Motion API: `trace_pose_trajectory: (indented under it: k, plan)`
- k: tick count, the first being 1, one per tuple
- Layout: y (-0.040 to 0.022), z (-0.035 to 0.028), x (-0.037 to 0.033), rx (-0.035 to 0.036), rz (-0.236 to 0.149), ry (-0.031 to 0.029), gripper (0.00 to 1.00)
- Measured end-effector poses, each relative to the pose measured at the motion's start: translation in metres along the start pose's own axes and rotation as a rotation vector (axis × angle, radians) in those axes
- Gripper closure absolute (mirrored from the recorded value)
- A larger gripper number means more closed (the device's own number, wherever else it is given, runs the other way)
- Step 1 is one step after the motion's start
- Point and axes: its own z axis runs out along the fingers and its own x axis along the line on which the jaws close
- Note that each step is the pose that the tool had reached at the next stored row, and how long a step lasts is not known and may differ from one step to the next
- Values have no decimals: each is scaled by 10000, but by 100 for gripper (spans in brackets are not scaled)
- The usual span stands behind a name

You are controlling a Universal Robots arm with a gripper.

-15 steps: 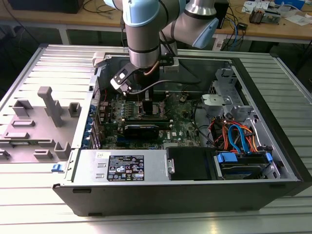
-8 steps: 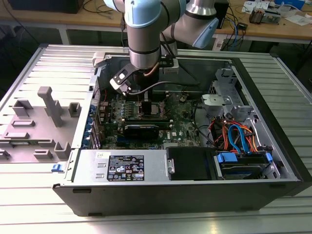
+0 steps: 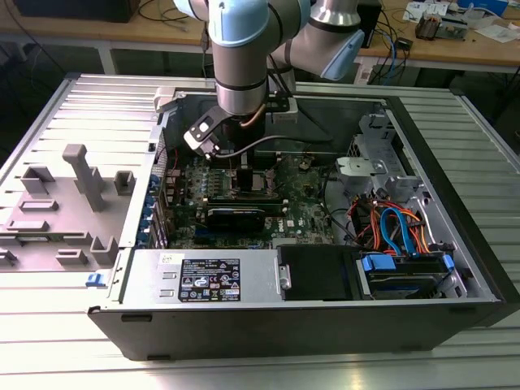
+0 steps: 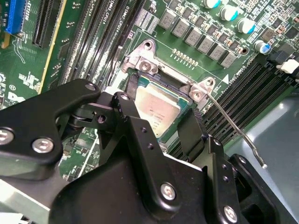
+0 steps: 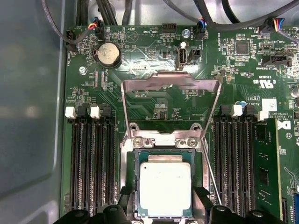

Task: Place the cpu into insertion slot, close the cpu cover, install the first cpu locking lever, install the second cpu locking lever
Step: 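Place the cpu into insertion slot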

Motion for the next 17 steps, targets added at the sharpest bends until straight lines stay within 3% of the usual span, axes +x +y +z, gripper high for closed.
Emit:
trace_pose_trajectory:
  k: [3, 4, 6, 17]
  plan:
    - [-2, 33, 23, 52, -22, -9, 38]
    - [-2, 32, 25, 56, -28, -71, 38]
    - [-1, 26, 25, 56, -30, -97, 38]
    - [34, 1, 24, 57, -33, -134, 38]
